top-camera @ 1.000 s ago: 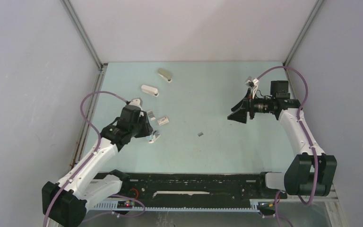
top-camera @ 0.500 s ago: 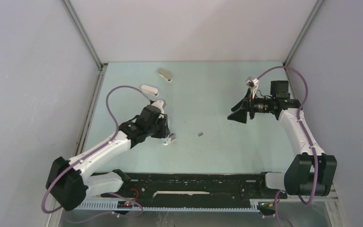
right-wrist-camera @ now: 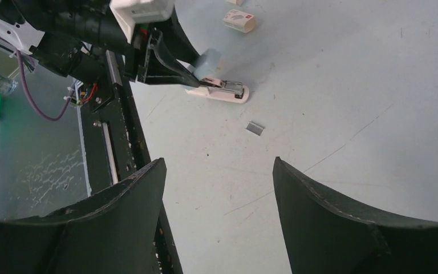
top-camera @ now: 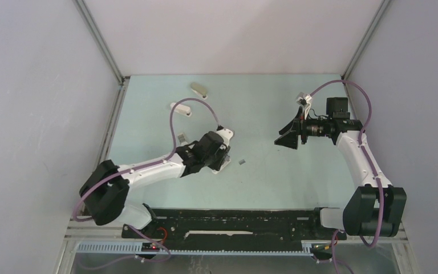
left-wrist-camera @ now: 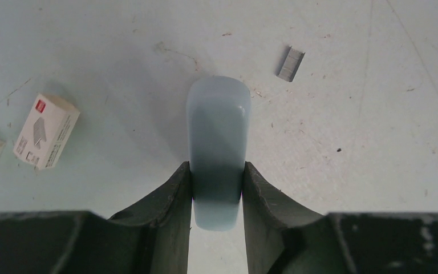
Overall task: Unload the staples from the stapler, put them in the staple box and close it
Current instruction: Place the stapler at the center of the board.
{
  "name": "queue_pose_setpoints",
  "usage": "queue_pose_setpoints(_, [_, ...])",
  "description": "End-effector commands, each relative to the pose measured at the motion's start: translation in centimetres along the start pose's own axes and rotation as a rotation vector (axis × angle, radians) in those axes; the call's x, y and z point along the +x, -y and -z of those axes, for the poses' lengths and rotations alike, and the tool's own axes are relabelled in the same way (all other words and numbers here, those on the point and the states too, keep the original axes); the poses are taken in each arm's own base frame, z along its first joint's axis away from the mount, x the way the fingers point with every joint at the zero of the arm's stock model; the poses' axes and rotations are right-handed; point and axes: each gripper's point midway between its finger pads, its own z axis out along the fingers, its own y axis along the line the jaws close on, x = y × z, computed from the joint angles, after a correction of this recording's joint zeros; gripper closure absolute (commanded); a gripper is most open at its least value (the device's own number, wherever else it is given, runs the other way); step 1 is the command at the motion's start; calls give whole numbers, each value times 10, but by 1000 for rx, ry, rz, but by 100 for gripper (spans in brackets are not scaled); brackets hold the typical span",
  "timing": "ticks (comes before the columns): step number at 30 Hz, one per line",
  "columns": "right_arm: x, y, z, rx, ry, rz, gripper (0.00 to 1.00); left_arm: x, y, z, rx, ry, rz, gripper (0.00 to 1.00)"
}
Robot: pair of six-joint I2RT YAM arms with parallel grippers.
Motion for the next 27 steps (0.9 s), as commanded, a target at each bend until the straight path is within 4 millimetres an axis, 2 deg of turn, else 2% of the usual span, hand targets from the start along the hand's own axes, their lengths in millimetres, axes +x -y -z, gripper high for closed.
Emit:
queue_pose_setpoints(1, [-2, -4, 0, -12, 6, 29, 22, -12, 3, -11, -15, 57, -96, 97])
queue_pose_setpoints(8, [0, -5, -3, -21, -2, 27, 22, 4, 10, -22, 7, 14, -119, 75])
queue_pose_setpoints(16, [4, -9, -9, -50, -18, 59, 22, 5, 9, -17, 10, 26, -96, 46])
queue_pose_setpoints(20, [7, -20, -20, -103, -39, 98, 22, -2, 6, -4, 1, 72, -74, 34])
queue_pose_setpoints(23, [13, -31, -28, -167, -90, 168, 21, -13, -2, 16, -30, 149, -39, 28])
queue_pose_setpoints(27, [31, -56, -39, -338, -197, 421, 12, -22, -25, 44, -113, 264, 29, 21])
